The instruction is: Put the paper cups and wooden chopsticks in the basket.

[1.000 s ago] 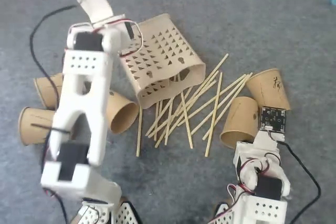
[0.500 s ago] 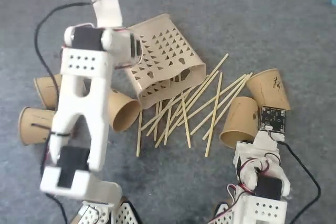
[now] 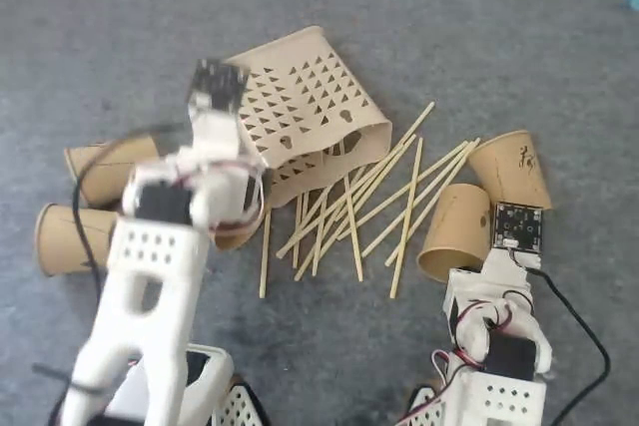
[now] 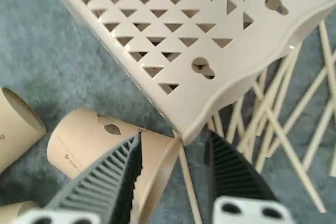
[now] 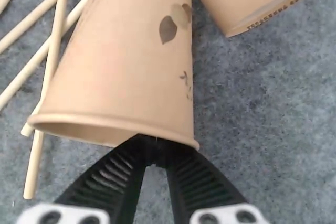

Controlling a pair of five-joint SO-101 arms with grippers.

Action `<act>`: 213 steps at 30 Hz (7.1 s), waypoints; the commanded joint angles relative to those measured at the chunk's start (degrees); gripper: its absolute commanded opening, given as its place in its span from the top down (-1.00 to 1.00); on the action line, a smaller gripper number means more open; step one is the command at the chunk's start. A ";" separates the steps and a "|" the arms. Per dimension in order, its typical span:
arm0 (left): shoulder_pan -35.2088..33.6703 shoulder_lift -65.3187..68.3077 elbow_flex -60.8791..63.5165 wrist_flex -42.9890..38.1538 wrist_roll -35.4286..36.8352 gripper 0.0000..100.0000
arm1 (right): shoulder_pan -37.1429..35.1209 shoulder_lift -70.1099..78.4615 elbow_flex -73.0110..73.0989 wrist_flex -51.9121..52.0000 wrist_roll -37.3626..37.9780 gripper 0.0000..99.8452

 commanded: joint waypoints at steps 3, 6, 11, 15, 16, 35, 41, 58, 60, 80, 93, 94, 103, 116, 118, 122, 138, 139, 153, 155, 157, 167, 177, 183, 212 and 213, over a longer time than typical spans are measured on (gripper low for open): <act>0.62 -13.01 18.51 -12.84 -0.35 0.55 | -0.48 0.04 -2.02 0.13 0.70 0.97; 0.62 -13.89 21.85 -14.68 -0.35 0.55 | -0.48 0.04 -2.02 0.13 0.70 0.97; 0.00 -13.71 28.00 -28.57 3.87 0.55 | -0.31 0.04 -2.02 0.13 0.70 0.97; 0.35 -13.63 34.77 -46.42 9.14 0.55 | -0.31 0.04 -2.02 0.13 0.70 0.97; 0.53 -13.63 35.82 -49.05 9.41 0.55 | -0.31 0.04 -2.02 0.13 0.70 0.97; -5.27 7.30 23.96 -50.55 7.30 0.54 | -0.22 0.04 -2.02 0.13 0.70 0.97; -4.31 7.21 22.29 -48.18 3.96 0.57 | -0.31 0.04 -2.02 0.13 0.70 0.97; -4.66 21.36 5.14 -45.71 7.82 0.98 | -0.22 0.04 -2.02 0.13 0.70 0.97; -4.66 25.05 -3.74 -37.89 11.52 0.98 | -0.22 0.04 -2.02 0.13 0.70 0.97; -6.86 89.76 -125.93 33.49 13.45 0.98 | -0.22 0.04 -2.02 0.22 0.70 0.97; -7.03 98.11 -134.55 34.90 13.45 0.97 | -0.31 0.04 -2.02 0.13 0.70 0.97; -6.95 98.11 -134.99 34.64 13.45 0.95 | -0.31 0.04 -2.02 0.13 0.70 0.97; -7.30 98.55 -134.46 33.14 22.15 0.47 | -0.31 0.04 -2.02 0.13 0.70 0.97; -7.21 97.85 -117.93 19.16 22.07 0.98 | -0.31 0.04 -2.02 0.13 0.70 0.97; -7.21 97.14 -120.84 24.53 21.71 0.98 | -0.31 0.04 -2.02 0.13 0.70 0.97; -6.77 96.35 -128.22 35.52 17.05 0.98 | -0.31 0.04 -2.02 0.13 0.70 0.97; -6.07 73.85 -106.07 36.57 10.73 0.98 | -0.57 0.04 -2.02 0.04 0.70 0.97; -5.89 72.53 -105.36 36.22 10.73 0.98 | -0.57 0.04 -2.02 0.04 0.70 0.97; -6.86 69.80 -100.53 36.66 9.14 0.98 | -0.31 0.04 -2.02 0.04 0.70 0.97; -6.95 69.71 -100.00 36.66 9.14 0.98 | -0.31 0.04 -2.02 0.04 0.70 0.97; -7.03 69.63 -99.82 36.84 9.14 0.98 | -0.40 0.04 -2.02 0.04 0.70 0.97; -7.91 55.21 -82.95 36.75 9.14 0.98 | -0.40 0.04 -2.02 0.04 0.70 0.97; -10.02 49.76 -83.03 36.04 9.93 0.98 | -0.22 0.04 -2.02 0.04 0.70 0.97; -11.43 53.98 -85.14 33.14 13.98 0.98 | -0.22 0.04 -2.02 0.04 0.70 0.97; -16.53 75.08 -125.23 36.57 26.73 0.42 | -0.40 0.04 -2.02 0.13 0.70 0.97; -16.53 74.99 -124.88 36.57 26.73 0.42 | -0.31 0.04 -2.02 0.13 0.70 0.97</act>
